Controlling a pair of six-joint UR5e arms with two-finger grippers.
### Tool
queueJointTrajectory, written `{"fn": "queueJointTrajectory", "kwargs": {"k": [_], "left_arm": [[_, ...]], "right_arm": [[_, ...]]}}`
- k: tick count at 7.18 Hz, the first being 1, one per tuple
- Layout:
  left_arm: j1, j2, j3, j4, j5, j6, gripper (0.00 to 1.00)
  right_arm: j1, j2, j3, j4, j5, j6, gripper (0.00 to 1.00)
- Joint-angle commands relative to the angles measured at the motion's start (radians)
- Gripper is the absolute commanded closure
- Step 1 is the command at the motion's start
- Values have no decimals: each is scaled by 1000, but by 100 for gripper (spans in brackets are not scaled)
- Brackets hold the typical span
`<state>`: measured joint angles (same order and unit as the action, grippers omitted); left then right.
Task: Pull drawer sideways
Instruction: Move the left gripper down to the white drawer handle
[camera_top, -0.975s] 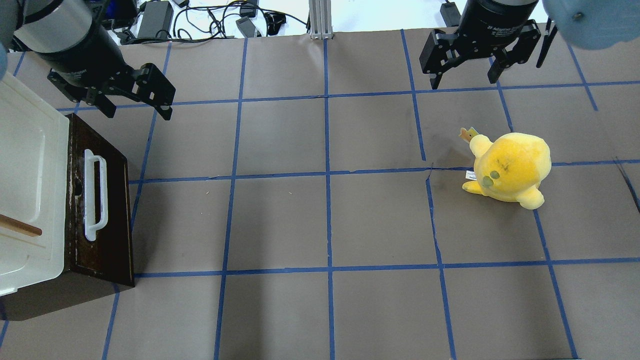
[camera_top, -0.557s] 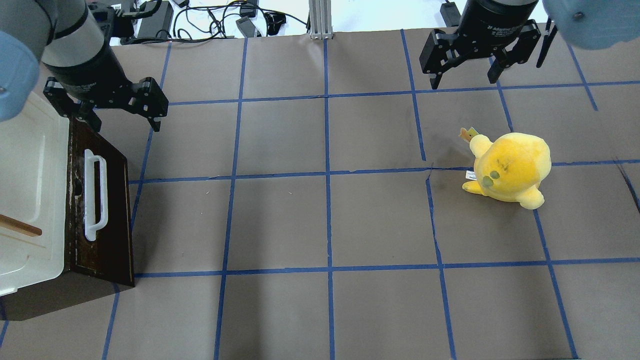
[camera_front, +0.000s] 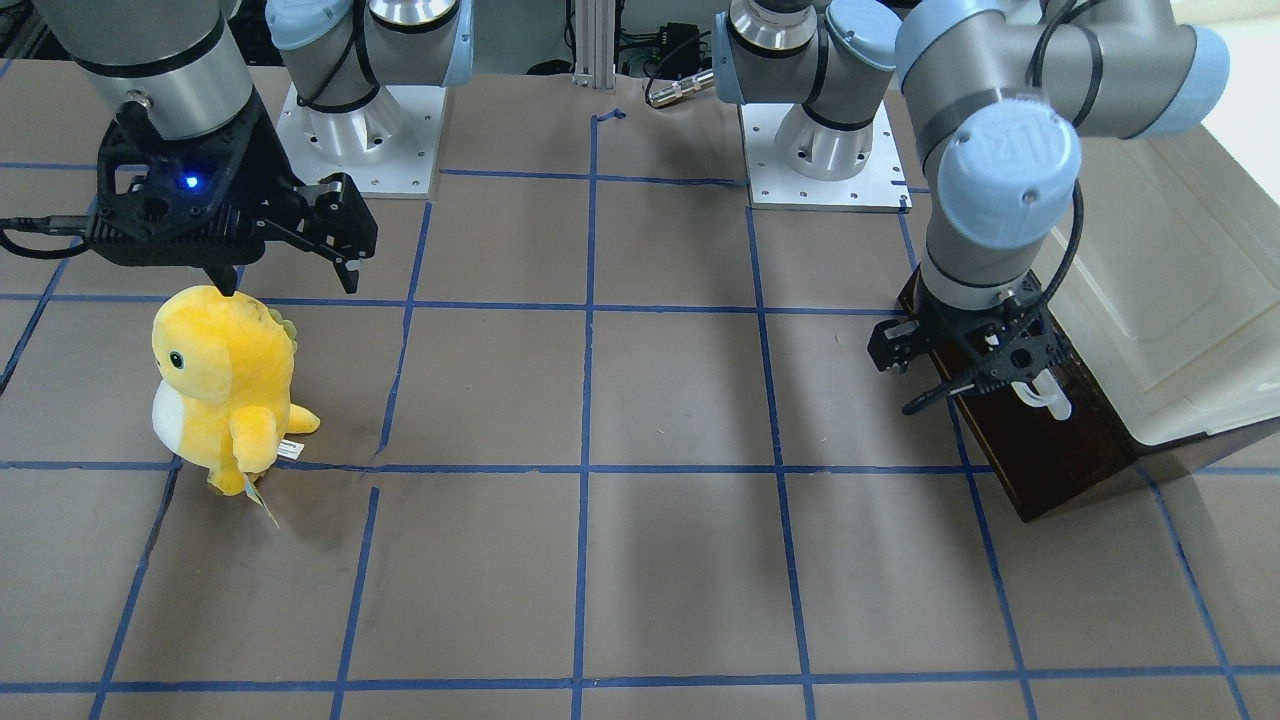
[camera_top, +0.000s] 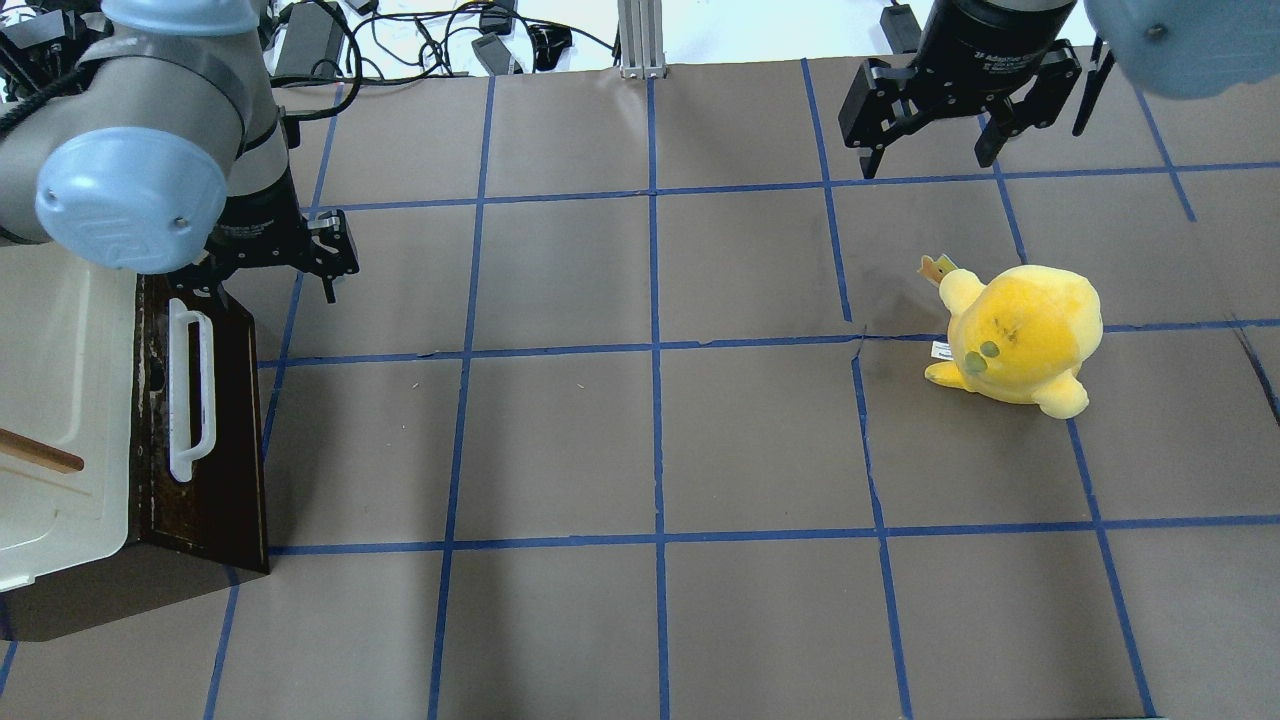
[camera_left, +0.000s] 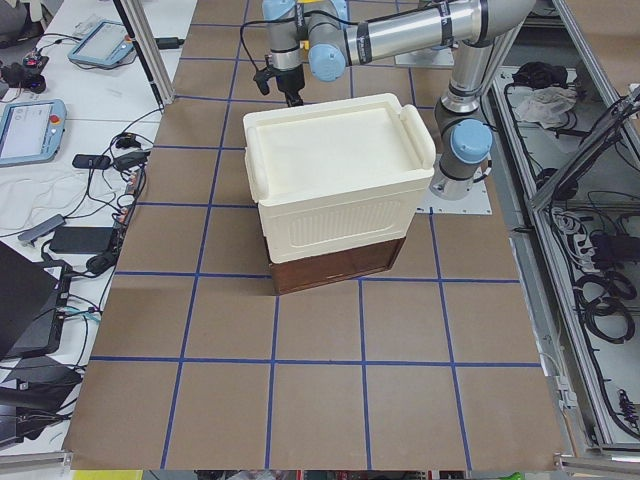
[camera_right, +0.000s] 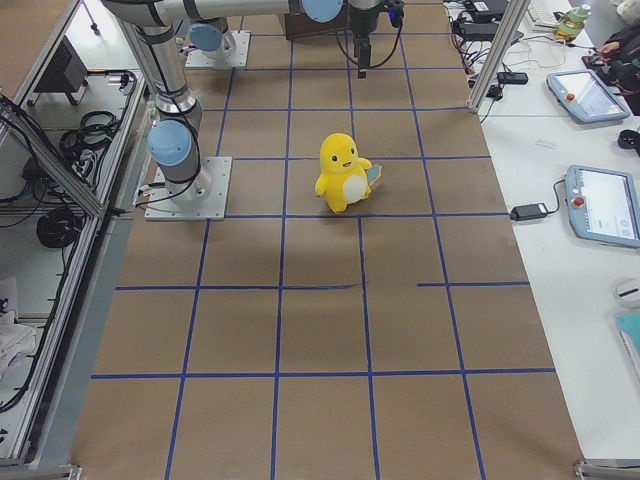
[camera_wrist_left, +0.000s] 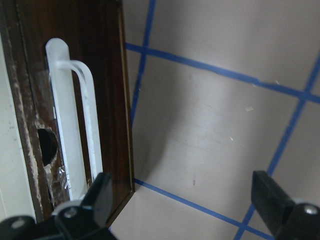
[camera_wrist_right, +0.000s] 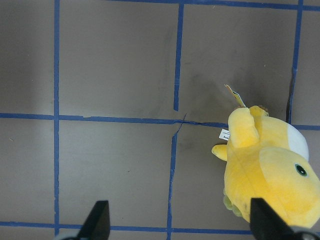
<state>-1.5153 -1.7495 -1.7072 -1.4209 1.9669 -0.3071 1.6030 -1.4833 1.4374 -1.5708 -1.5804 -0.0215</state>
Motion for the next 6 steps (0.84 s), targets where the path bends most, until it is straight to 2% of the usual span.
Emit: {"fn": "queueJointTrajectory", "kwargs": {"k": [1, 3, 4, 5, 6], "left_arm": [[-6, -103, -8, 10, 197, -137, 0], [-17, -143, -9, -6, 289, -147, 0], [-19, -156, -11, -6, 291, -153, 4], [-19, -160, -23, -6, 293, -149, 14], [-19, -163, -37, -6, 299, -144, 18]], "right_arm": [[0, 0, 0, 0, 0, 0, 0], [0, 0, 0, 0, 0, 0, 0], [0, 0, 0, 0, 0, 0, 0], [0, 0, 0, 0, 0, 0, 0], [0, 0, 0, 0, 0, -2, 0]]}}
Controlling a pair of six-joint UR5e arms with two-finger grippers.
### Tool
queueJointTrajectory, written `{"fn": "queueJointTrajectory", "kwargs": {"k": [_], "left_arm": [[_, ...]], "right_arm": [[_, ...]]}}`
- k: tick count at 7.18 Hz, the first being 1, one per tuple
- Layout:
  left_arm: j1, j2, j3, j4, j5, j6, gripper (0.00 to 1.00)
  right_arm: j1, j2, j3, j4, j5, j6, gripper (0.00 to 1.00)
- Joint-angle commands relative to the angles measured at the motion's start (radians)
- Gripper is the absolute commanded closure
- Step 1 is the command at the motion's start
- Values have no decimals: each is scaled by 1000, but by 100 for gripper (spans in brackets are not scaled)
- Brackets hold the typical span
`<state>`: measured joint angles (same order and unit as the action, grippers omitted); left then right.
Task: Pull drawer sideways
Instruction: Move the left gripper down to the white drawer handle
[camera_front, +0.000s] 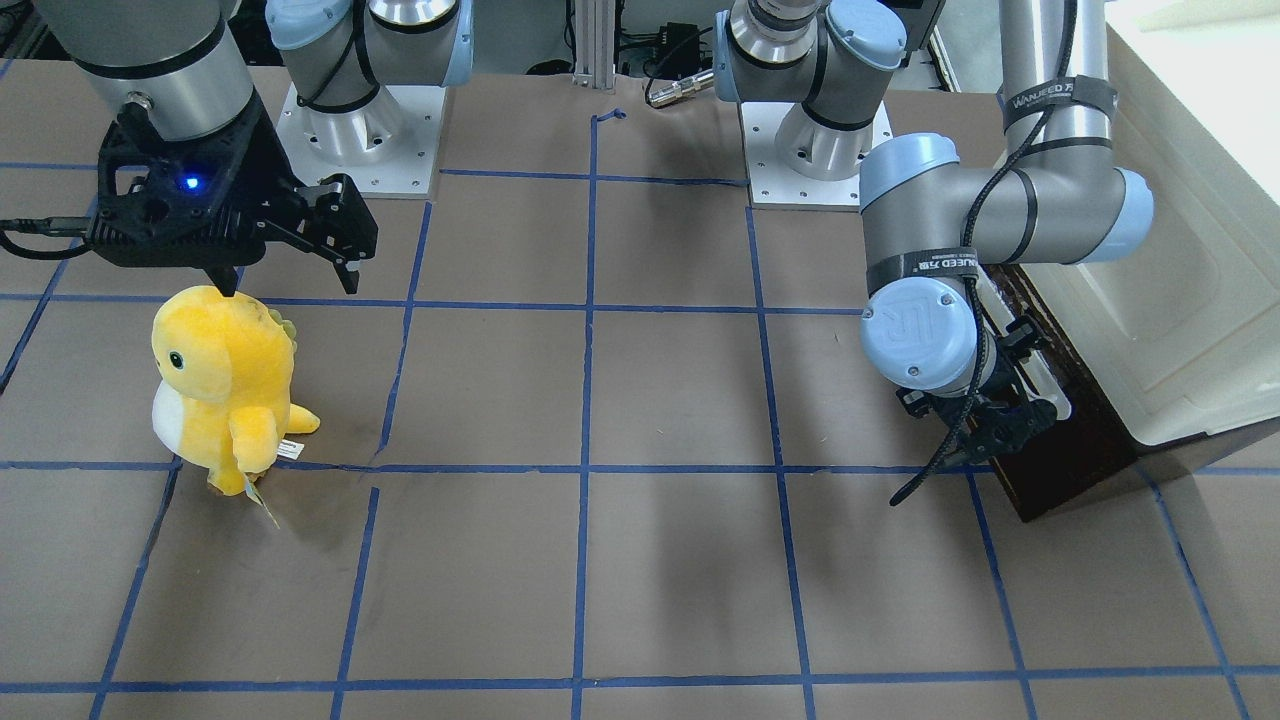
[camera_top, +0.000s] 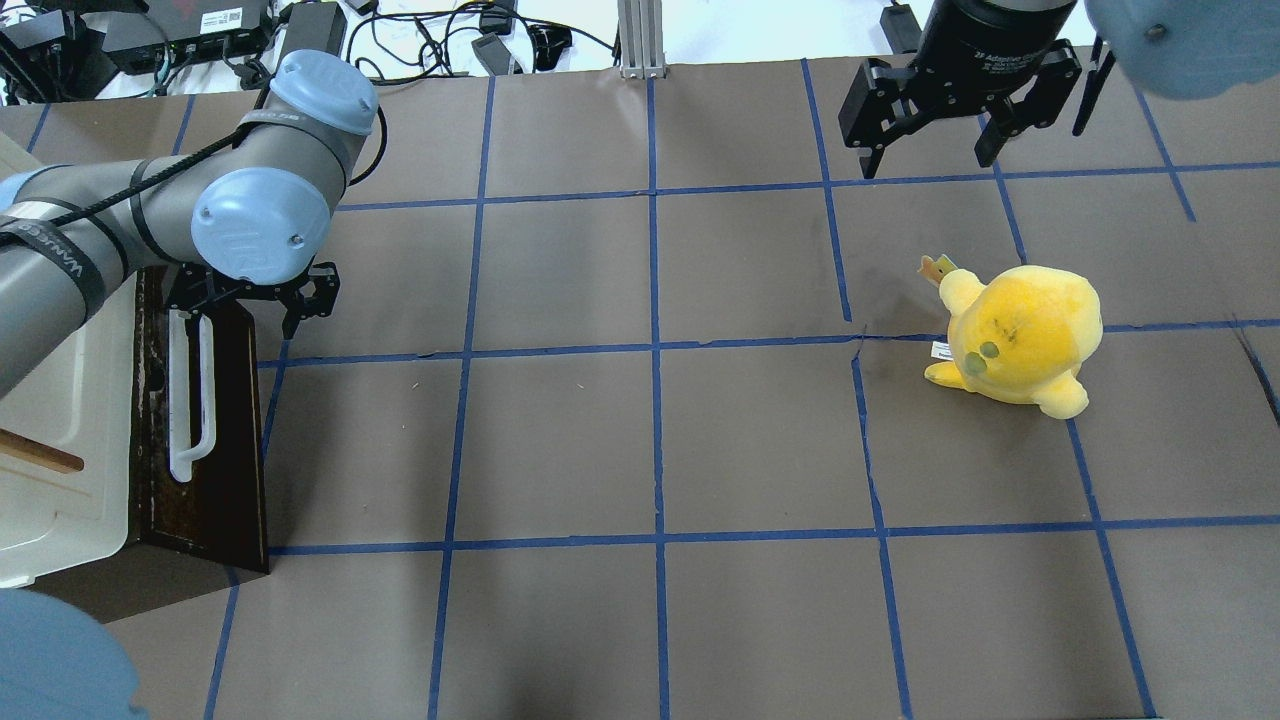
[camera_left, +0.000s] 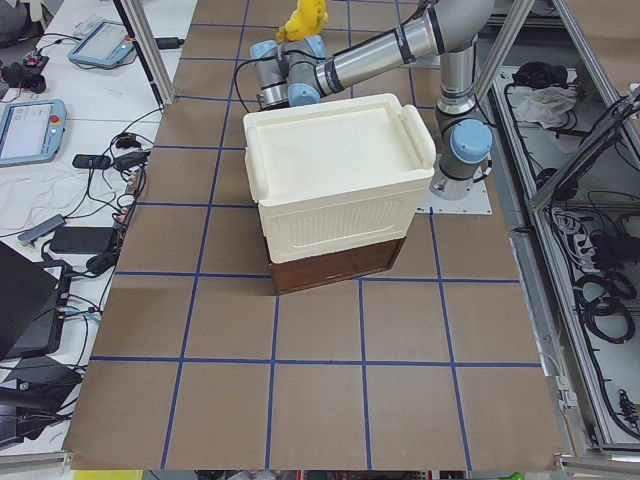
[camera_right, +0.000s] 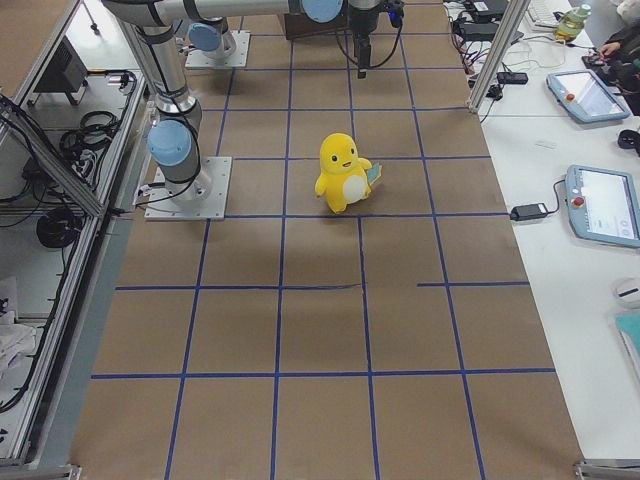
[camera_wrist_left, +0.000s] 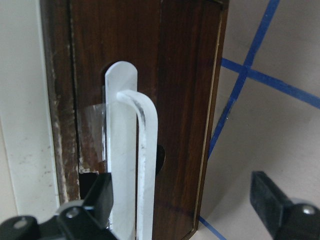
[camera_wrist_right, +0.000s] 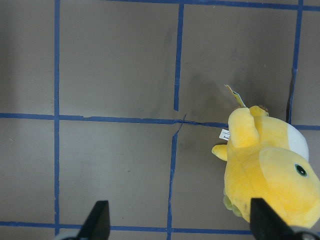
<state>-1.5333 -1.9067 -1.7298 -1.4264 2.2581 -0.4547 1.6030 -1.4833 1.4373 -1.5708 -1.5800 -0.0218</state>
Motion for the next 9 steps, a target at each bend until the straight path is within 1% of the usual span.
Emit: {"fn": "queueJointTrajectory", "kwargs": {"k": [1, 2, 4, 6, 7, 8, 9], "left_arm": [[-1, -6, -20, 0, 20, 4, 24], [-1, -6, -19, 0, 46, 11, 26], [1, -5, -20, -2, 64, 16, 26], [1, -5, -22, -2, 66, 25, 26], [1, -9, -24, -2, 66, 25, 36], [1, -11, -27, -2, 64, 24, 36], [1, -12, -30, -2, 64, 24, 48]], "right_arm": [[0, 0, 0, 0, 0, 0, 0], [0, 0, 0, 0, 0, 0, 0], [0, 0, 0, 0, 0, 0, 0], [0, 0, 0, 0, -2, 0, 0], [0, 0, 0, 0, -2, 0, 0], [0, 0, 0, 0, 0, 0, 0], [0, 0, 0, 0, 0, 0, 0]]}}
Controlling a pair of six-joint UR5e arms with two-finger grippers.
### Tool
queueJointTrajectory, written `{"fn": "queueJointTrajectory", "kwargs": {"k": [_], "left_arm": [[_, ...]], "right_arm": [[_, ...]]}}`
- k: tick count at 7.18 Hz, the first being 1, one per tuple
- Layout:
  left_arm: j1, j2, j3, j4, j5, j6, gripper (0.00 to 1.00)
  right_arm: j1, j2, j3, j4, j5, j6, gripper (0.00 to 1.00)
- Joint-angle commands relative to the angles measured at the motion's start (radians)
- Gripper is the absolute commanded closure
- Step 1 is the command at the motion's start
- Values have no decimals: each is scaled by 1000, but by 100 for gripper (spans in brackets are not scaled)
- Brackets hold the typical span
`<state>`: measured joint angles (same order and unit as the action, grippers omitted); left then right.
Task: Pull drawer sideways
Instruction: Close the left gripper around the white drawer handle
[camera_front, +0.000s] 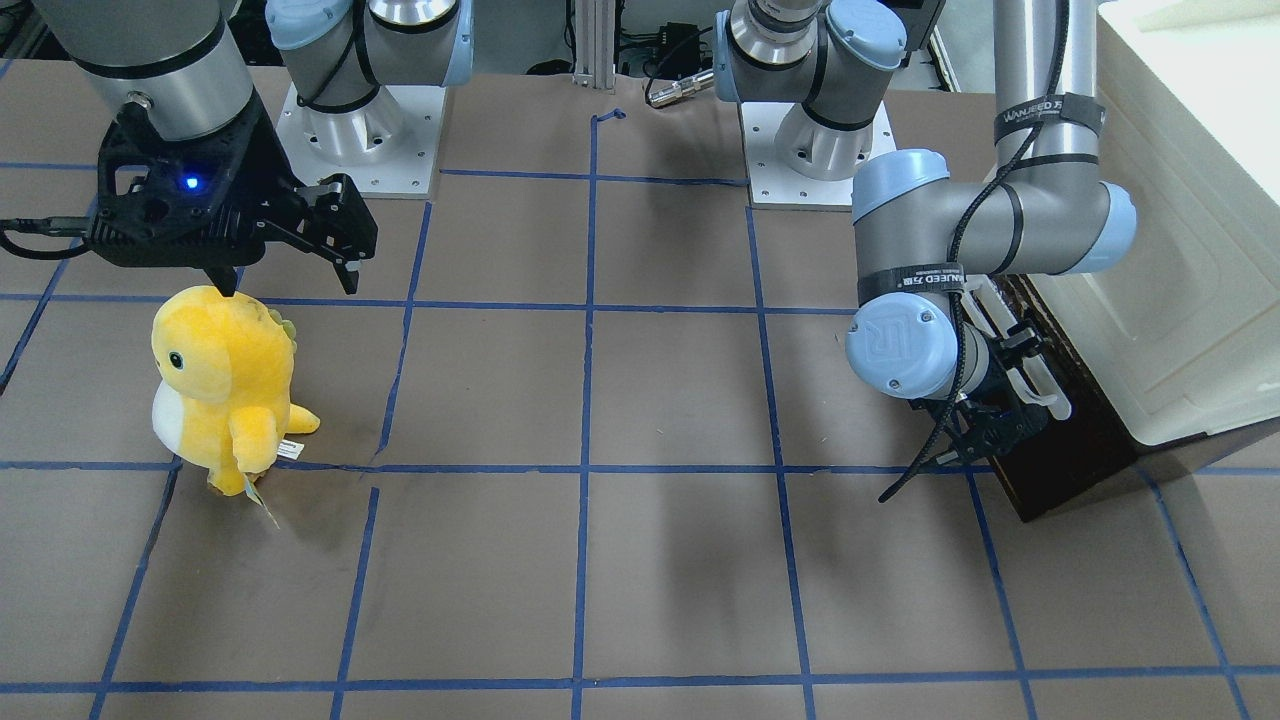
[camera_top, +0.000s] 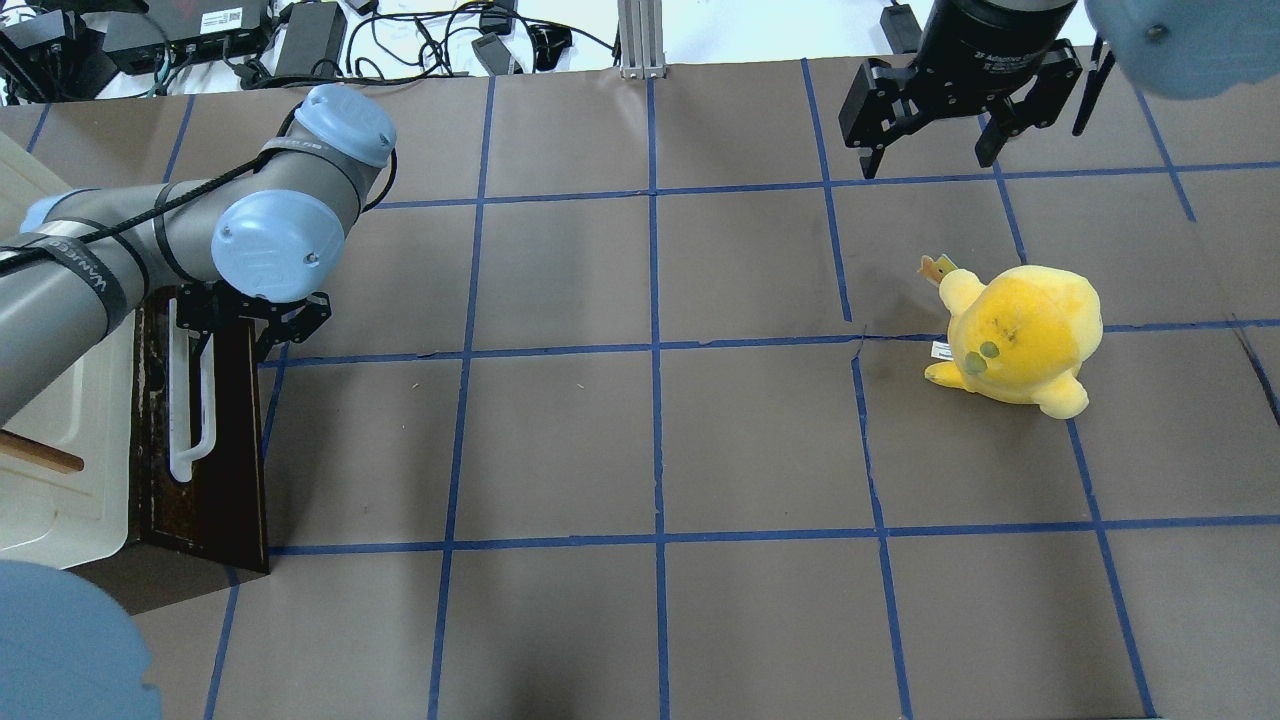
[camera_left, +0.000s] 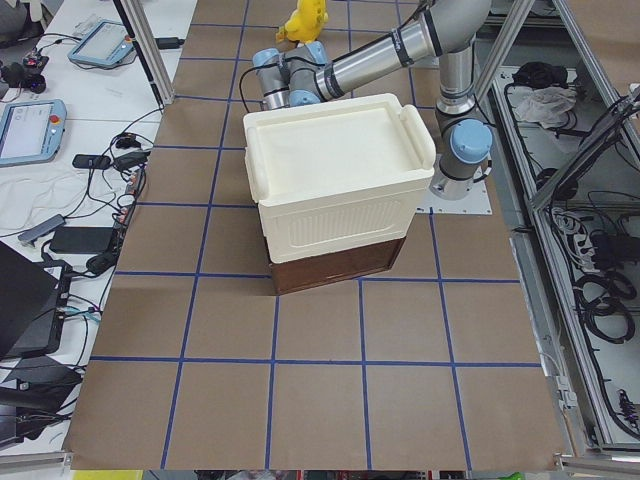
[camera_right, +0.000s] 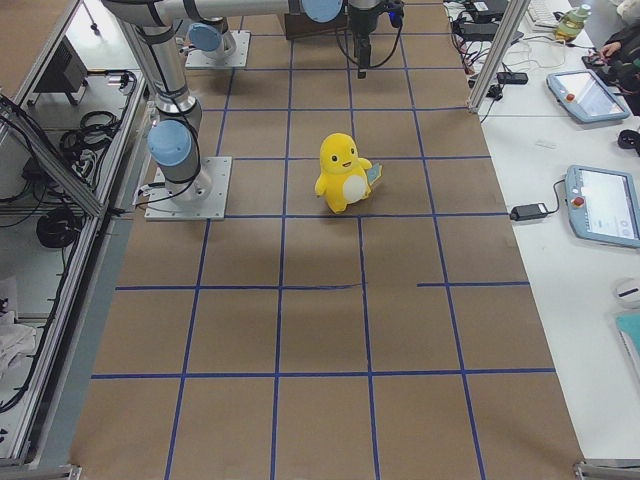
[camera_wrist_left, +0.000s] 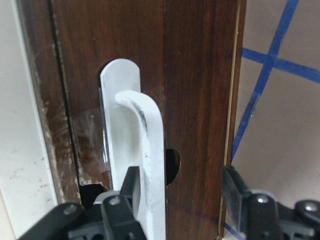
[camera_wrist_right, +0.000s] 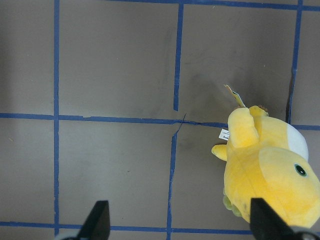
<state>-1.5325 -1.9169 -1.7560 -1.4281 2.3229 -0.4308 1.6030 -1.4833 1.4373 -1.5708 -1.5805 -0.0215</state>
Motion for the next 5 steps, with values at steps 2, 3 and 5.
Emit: {"fn": "queueJointTrajectory", "kwargs": {"k": [2, 3, 5], "left_arm": [[0, 5, -2, -17, 6, 1, 41], [0, 9, -2, -24, 6, 1, 37], [3, 9, -3, -35, 25, 0, 38]], "right_arm": [[0, 0, 0, 0, 1, 0, 0], [0, 0, 0, 0, 1, 0, 0], [0, 0, 0, 0, 1, 0, 0]]}}
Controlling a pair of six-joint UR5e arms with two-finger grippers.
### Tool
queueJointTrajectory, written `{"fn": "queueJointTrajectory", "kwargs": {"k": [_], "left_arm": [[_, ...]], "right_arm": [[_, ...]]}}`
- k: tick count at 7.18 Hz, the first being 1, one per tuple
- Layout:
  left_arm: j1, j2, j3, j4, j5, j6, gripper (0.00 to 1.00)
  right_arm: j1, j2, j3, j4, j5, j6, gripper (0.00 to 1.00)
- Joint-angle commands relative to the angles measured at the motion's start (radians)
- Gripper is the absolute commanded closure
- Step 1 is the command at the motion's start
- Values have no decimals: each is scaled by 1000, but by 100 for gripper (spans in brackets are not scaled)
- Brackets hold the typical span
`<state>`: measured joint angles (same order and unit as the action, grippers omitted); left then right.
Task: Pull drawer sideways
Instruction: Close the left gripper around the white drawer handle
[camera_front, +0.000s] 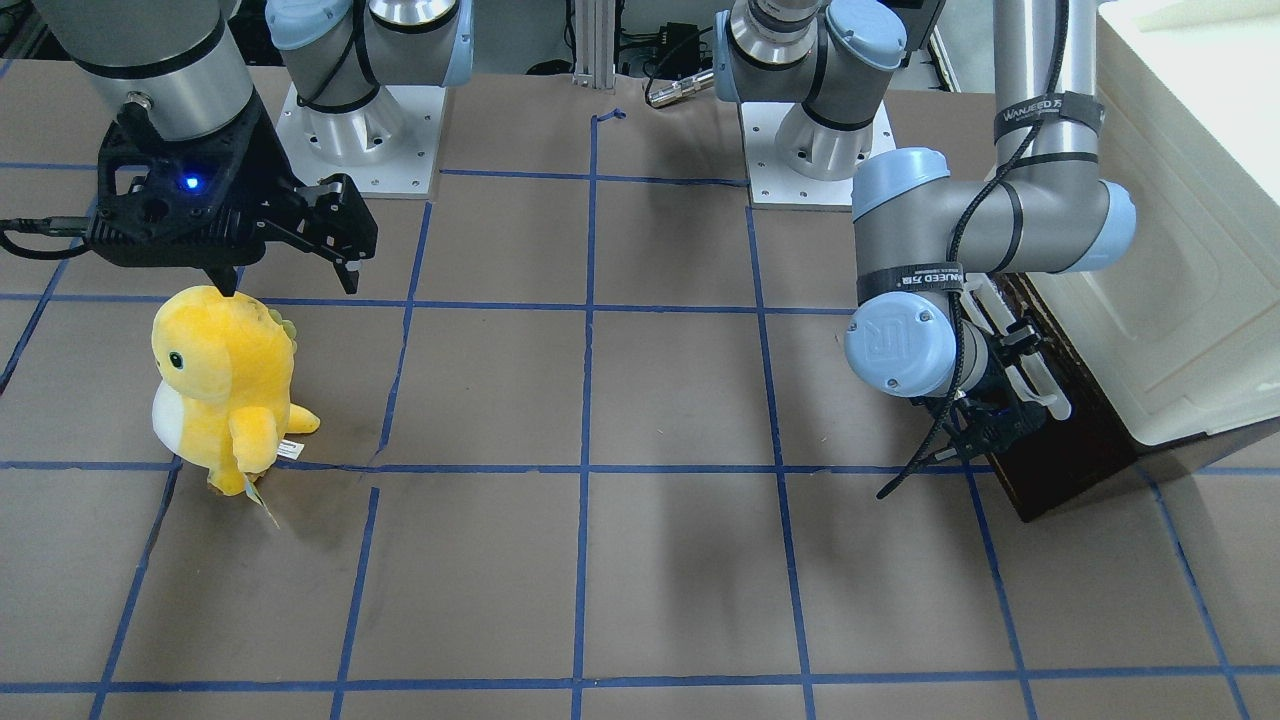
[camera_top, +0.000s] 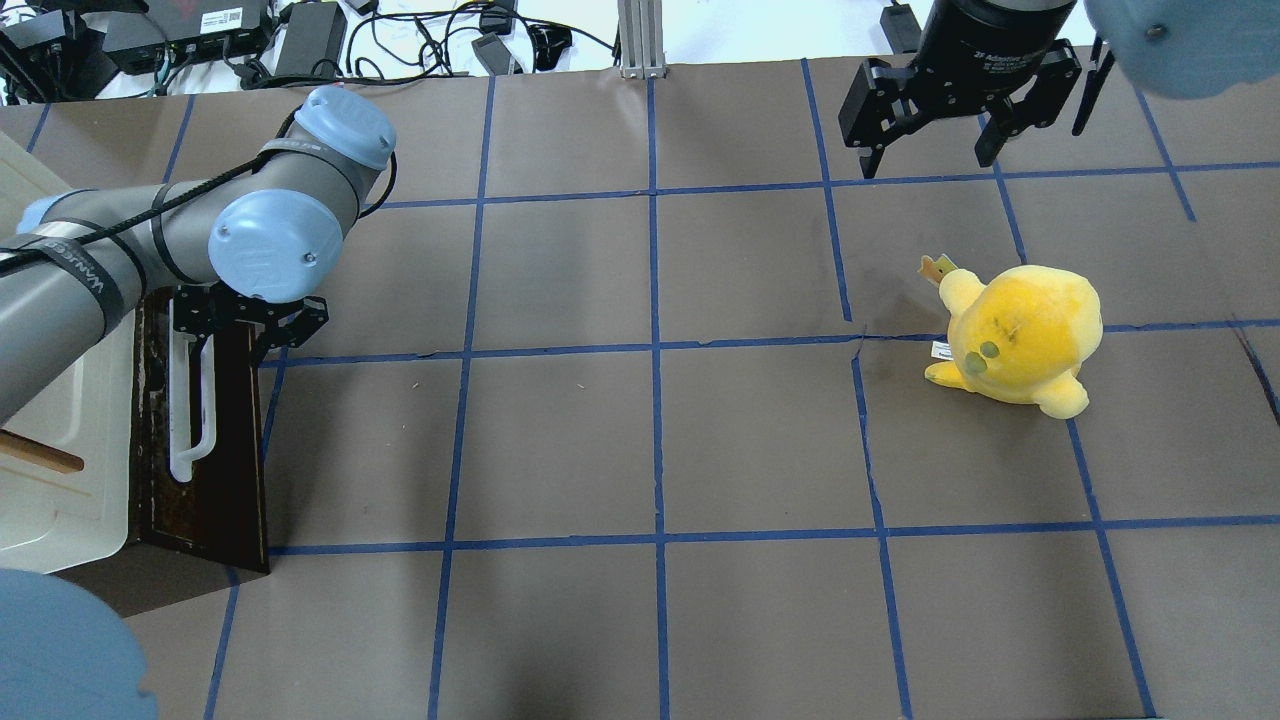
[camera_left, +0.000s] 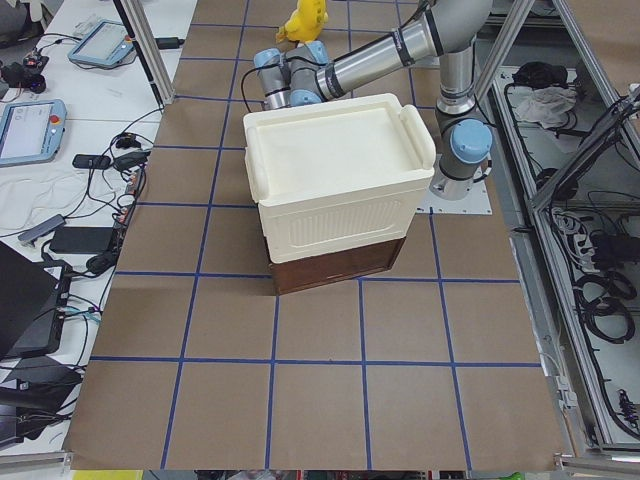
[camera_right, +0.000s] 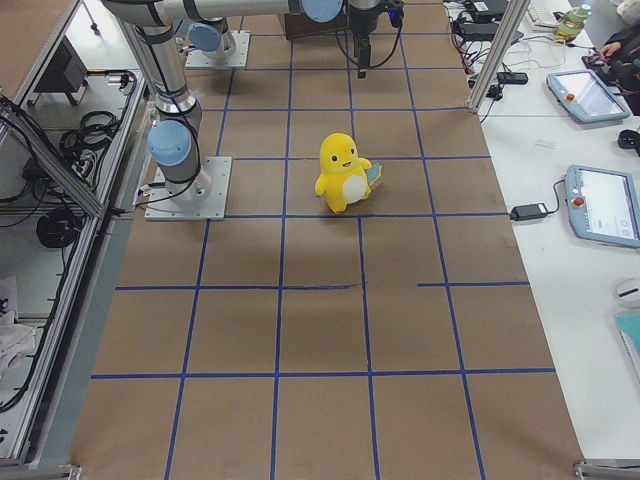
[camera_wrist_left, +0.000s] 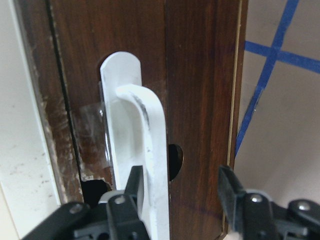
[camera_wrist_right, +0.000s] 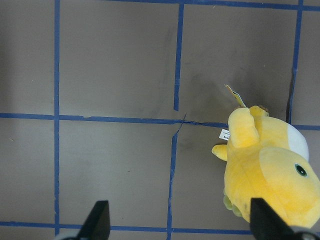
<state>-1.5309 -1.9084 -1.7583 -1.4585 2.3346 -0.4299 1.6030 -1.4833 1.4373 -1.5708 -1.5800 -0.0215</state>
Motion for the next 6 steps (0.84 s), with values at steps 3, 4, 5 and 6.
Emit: {"fn": "queueJointTrajectory", "kwargs": {"k": [3, 4, 5, 6], "left_arm": [[6, -3, -3, -13, 9, -10, 39], [6, -4, -3, -13, 11, -9, 52], [8, -5, -3, -13, 14, -6, 53], [8, -8, -3, -16, 14, -6, 51]], "right_arm": [[0, 0, 0, 0, -1, 0, 0], [0, 0, 0, 0, -1, 0, 0], [0, 0, 0, 0, -1, 0, 0], [0, 0, 0, 0, -1, 0, 0]]}}
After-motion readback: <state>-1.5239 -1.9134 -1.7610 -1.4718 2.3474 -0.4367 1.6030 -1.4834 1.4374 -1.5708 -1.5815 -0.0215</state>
